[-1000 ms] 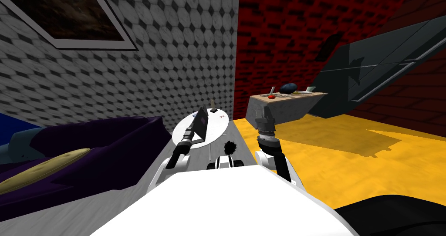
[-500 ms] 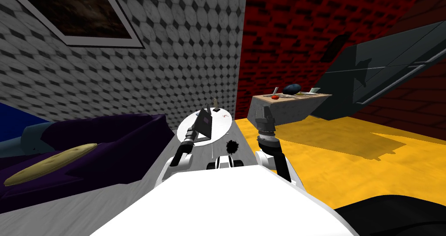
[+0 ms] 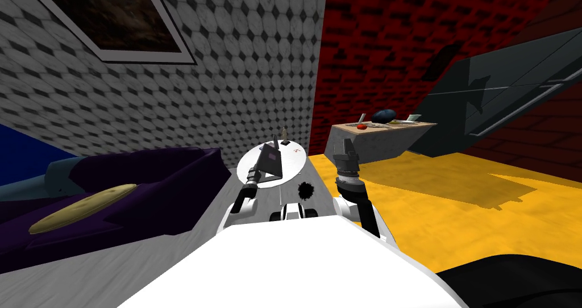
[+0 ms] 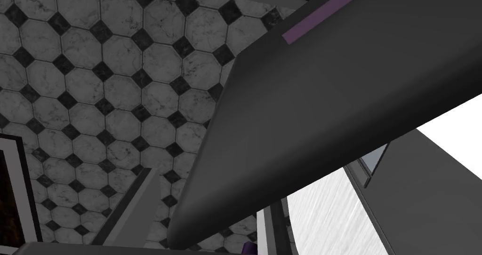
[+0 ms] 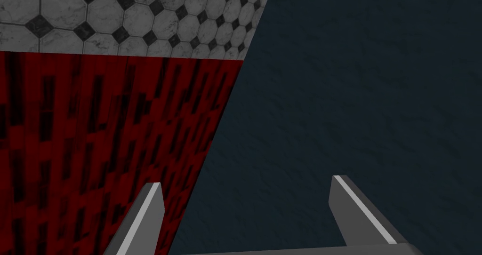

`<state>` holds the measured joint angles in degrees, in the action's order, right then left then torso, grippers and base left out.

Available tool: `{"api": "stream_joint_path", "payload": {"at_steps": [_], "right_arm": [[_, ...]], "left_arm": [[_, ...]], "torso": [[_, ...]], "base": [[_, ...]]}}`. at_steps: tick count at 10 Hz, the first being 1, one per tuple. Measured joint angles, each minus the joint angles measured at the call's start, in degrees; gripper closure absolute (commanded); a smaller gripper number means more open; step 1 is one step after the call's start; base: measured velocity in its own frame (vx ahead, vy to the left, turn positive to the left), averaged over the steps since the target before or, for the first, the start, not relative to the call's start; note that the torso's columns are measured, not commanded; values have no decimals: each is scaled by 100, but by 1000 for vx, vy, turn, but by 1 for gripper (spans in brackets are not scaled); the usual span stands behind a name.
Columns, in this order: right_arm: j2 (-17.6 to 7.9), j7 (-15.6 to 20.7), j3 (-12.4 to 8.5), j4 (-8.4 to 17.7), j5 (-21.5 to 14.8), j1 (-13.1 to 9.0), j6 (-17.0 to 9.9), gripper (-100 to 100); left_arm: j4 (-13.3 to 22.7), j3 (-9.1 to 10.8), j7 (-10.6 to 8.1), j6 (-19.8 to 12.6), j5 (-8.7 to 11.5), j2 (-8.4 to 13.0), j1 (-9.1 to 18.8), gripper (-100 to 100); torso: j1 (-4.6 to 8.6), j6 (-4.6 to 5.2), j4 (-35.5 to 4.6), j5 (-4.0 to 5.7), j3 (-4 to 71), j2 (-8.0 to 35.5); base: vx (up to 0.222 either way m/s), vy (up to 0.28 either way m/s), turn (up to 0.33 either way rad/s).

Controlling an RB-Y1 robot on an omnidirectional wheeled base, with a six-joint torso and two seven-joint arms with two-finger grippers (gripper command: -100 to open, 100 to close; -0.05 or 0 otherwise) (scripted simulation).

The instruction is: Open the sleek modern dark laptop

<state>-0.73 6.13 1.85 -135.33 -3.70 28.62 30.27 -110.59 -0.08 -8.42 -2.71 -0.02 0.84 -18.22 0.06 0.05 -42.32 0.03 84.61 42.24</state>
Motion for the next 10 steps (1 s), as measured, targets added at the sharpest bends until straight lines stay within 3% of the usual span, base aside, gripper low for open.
{"api": "stream_joint_path", "payload": {"at_steps": [3,4,10], "right_arm": [[0,0,0,0,0,0,0,0],[1,0,1,0,0,0,0,0],[1,0,1,0,0,0,0,0]], "left_arm": [[358,-10,-179,239,198,-134,90,100],[463,-20,-228,313,259,-133,91,-100],[-341,-42,-286,-265,260,-108,-187,-100]], "torso": [[15,-5,-8,6,-9,14],[16,-1,-6,6,-8,10],[-3,-6,-9,3,-12,19]], "base": [[-18,63,2],[14,20,-20],[17,-4,-10]]}}
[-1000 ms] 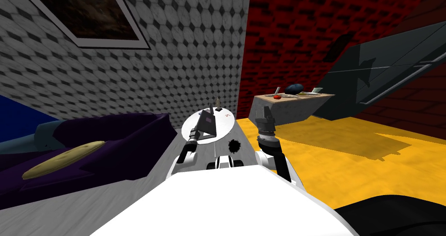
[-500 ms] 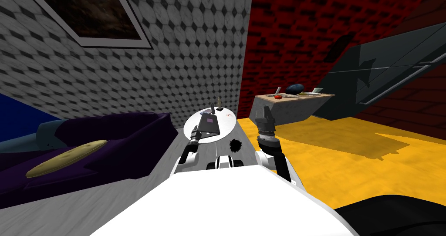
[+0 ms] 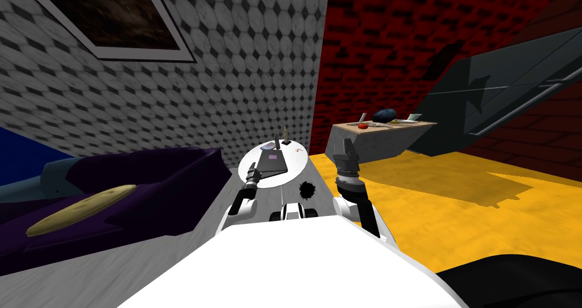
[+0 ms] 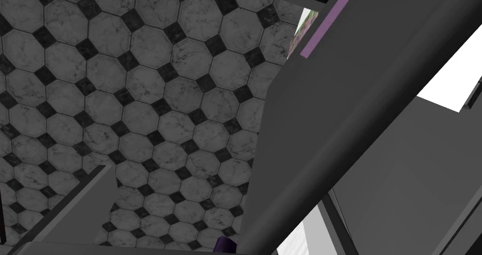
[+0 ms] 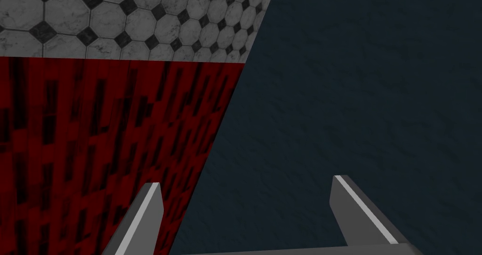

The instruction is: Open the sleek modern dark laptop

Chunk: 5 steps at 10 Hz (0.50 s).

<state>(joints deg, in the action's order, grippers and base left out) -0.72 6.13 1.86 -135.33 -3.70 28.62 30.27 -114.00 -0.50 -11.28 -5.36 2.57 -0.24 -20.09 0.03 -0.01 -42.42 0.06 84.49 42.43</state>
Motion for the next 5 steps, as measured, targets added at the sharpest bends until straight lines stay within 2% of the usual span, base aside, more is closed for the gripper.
{"api": "stream_joint_path", "payload": {"at_steps": [4,5], "right_arm": [[0,0,0,0,0,0,0,0],[0,0,0,0,0,0,0,0]], "left_arm": [[-643,3,-51,-480,4,25,-173,-100],[-676,2,-54,-501,5,24,-164,0]], "torso": [[5,1,1,1,2,-2],[-3,1,16,-8,3,-11]], "base": [[15,0,-8],[0,0,0]]}}
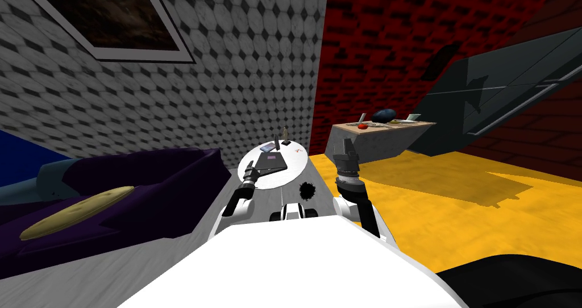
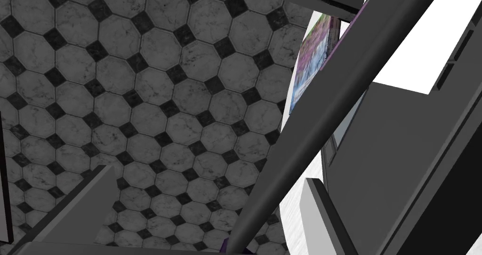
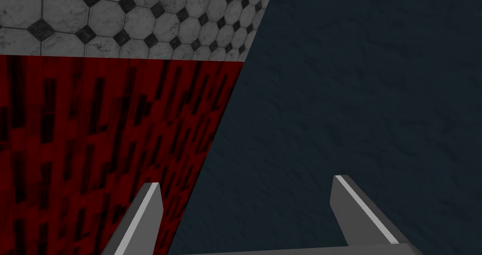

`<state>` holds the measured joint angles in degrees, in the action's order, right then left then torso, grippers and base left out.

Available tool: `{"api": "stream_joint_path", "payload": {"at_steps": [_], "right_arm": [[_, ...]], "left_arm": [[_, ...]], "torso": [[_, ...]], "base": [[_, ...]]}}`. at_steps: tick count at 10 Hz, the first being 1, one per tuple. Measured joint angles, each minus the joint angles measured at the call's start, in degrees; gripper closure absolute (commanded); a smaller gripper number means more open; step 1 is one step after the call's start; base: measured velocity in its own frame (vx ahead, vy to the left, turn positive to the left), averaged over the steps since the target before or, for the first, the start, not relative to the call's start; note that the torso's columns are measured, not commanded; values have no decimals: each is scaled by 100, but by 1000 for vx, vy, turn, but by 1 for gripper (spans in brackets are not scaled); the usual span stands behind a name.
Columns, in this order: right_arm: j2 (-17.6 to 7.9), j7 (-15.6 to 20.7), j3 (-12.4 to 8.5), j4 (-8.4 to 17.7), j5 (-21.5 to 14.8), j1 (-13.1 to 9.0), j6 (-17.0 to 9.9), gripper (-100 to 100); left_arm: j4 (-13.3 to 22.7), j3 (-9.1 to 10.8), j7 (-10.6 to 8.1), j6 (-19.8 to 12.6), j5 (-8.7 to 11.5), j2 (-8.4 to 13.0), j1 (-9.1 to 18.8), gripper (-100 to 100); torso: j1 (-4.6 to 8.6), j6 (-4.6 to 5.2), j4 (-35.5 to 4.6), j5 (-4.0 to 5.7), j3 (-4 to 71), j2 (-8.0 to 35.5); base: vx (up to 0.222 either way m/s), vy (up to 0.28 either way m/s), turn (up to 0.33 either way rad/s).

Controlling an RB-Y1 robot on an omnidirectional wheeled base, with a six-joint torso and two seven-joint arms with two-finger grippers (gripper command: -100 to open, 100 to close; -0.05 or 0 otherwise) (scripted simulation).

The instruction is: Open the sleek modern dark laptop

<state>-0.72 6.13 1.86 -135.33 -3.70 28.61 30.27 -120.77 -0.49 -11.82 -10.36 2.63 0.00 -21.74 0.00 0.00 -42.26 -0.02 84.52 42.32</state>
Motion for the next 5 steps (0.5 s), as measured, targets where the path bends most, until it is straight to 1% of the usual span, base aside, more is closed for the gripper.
{"api": "stream_joint_path", "payload": {"at_steps": [5], "right_arm": [[0,0,0,0,0,0,0,0]], "left_arm": [[2,0,0,3,0,0,-3,0]], "torso": [[2,2,-5,4,5,-4]], "base": [[0,0,0]]}}
